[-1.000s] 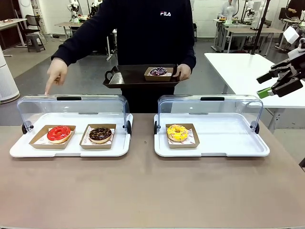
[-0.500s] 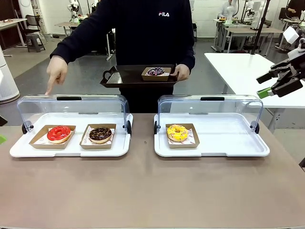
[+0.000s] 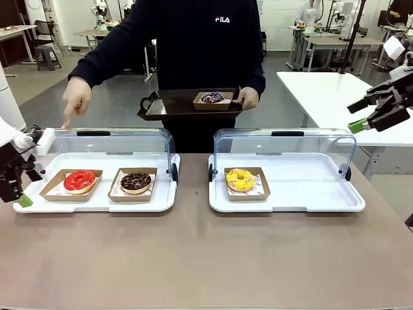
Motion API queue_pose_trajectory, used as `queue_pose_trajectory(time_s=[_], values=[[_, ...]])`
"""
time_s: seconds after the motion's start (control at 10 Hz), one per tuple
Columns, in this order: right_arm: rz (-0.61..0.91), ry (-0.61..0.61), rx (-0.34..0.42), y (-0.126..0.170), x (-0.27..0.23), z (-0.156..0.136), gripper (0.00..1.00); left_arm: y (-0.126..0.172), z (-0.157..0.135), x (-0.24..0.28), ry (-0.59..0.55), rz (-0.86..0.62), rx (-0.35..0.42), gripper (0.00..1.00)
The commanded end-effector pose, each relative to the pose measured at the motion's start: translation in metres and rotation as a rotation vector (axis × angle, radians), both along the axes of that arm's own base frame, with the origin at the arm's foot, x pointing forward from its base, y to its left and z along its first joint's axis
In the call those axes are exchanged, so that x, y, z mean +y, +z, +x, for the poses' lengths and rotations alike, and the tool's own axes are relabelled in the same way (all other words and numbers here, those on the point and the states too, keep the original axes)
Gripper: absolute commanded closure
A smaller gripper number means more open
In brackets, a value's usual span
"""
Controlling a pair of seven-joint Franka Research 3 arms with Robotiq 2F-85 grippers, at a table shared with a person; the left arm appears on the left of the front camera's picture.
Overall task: Provide the desired donut to the person.
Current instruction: Pick up and lift the Paper togo box containing the Donut pointed at by the person.
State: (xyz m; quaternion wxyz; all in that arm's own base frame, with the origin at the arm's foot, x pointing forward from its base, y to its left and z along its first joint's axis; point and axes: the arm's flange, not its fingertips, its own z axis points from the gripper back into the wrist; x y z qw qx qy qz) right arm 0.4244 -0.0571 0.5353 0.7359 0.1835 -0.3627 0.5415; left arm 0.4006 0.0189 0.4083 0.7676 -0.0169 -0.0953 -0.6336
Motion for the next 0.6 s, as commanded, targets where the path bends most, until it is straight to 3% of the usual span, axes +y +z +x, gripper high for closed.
queue_pose_trajectory(time_s=[0.0, 0.2, 0.5], values=[[0.011, 0.006, 0.001, -0.001, 0.000, 0.000, 0.00, 0.009, -0.016, 0.006, 0.061, -0.048, -0.001, 0.00], [0.011, 0.006, 0.001, -0.001, 0.000, 0.000, 0.00, 0.009, -0.016, 0.006, 0.061, -0.048, -0.001, 0.00], [0.011, 0.006, 0.001, -0.001, 0.000, 0.000, 0.00, -0.018, 0.029, 0.009, -0.075, -0.007, -0.029, 0.00]])
